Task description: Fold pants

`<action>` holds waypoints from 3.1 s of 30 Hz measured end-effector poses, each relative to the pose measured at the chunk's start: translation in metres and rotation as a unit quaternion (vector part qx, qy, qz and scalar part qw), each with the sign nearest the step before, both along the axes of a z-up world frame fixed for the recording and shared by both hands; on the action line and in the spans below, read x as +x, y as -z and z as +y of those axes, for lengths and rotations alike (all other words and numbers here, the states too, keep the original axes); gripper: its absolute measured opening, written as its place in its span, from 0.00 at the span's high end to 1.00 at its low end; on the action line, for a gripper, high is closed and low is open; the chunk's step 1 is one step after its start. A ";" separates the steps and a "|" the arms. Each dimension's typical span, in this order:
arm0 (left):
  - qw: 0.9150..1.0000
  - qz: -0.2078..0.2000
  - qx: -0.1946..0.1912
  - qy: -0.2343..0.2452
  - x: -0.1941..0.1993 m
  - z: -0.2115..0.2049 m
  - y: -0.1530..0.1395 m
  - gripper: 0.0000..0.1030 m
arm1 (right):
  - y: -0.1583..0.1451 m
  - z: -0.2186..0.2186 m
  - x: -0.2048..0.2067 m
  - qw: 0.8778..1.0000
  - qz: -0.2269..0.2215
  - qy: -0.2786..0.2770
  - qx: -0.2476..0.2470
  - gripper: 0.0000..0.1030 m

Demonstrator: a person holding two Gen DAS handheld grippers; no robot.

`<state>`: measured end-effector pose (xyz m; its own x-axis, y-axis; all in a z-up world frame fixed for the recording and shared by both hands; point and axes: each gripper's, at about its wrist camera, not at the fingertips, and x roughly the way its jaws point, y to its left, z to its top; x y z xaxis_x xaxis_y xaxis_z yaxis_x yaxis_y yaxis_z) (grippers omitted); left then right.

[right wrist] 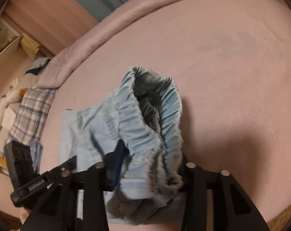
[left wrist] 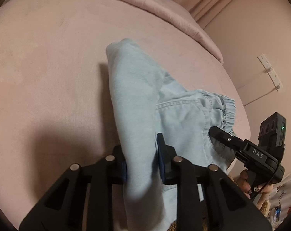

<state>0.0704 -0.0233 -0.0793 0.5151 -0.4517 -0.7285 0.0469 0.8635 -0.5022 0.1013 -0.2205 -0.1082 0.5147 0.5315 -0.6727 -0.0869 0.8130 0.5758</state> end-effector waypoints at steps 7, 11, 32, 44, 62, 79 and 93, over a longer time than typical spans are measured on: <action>0.998 -0.063 0.023 -0.007 -0.003 0.017 -0.049 0.77 | -0.050 0.016 -0.004 0.998 -0.060 -0.019 -0.025 0.62; 0.996 -0.076 0.047 -0.029 0.012 0.030 -0.060 0.77 | -0.072 0.032 0.013 0.994 -0.095 -0.036 -0.047 0.62; 0.986 0.002 0.145 -0.082 0.072 0.044 0.005 0.59 | -0.009 0.084 0.087 0.992 -0.012 -0.063 -0.110 0.53; 0.969 -0.122 0.187 -0.107 -0.010 0.043 -0.095 0.04 | -0.081 0.053 0.022 0.988 -0.091 -0.025 -0.123 0.13; 0.973 -0.072 0.198 -0.091 -0.057 0.024 -0.075 0.00 | -0.090 0.057 -0.033 0.979 -0.113 0.031 -0.165 0.10; 0.973 -0.076 0.195 -0.096 -0.067 0.026 -0.077 0.00 | -0.088 0.075 -0.048 0.976 -0.118 0.026 -0.181 0.10; 0.974 -0.067 0.194 -0.096 -0.068 0.021 -0.076 0.00 | -0.086 0.073 -0.049 0.975 -0.113 0.035 -0.186 0.10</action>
